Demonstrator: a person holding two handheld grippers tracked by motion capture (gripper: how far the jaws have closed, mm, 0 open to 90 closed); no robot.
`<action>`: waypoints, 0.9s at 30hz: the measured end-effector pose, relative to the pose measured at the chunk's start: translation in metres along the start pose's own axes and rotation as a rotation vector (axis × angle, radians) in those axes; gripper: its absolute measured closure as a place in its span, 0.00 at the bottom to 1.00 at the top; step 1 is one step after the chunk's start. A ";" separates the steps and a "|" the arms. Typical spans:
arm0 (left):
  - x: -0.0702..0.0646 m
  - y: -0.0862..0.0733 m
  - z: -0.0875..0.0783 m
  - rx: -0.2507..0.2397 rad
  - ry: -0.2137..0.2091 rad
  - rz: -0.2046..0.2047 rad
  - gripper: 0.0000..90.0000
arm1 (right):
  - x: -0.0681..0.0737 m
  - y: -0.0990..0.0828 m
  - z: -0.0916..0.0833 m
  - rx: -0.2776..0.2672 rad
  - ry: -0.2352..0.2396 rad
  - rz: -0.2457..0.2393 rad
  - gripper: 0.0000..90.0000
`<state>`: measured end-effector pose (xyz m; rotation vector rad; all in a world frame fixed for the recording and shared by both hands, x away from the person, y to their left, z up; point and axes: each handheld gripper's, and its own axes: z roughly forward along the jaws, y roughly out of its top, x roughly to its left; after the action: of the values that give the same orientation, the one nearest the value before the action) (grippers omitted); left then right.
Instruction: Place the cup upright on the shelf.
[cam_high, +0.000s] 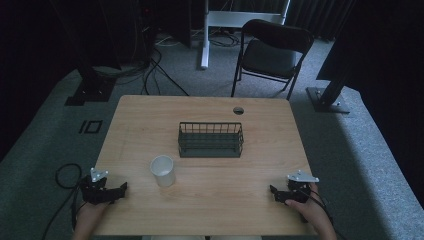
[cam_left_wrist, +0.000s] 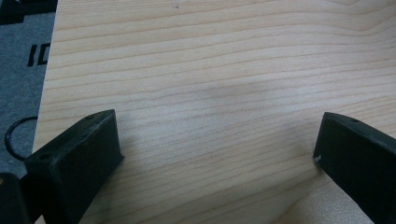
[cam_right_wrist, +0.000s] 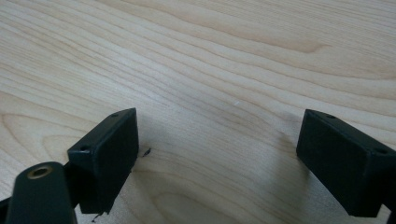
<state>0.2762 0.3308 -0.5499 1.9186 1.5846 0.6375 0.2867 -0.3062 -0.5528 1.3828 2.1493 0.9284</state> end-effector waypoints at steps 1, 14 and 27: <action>0.000 0.000 0.000 0.000 0.000 0.000 0.01 | 0.000 0.000 0.000 0.001 0.001 -0.001 0.13; 0.000 0.000 0.000 0.000 0.000 0.000 0.01 | 0.000 0.001 0.001 0.002 0.002 -0.003 0.13; 0.000 0.000 0.000 0.000 0.000 0.000 0.01 | 0.003 0.006 0.003 -0.015 -0.007 -0.004 0.14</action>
<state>0.2762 0.3309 -0.5499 1.9187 1.5845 0.6374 0.2907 -0.3011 -0.5504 1.3718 2.1348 0.9351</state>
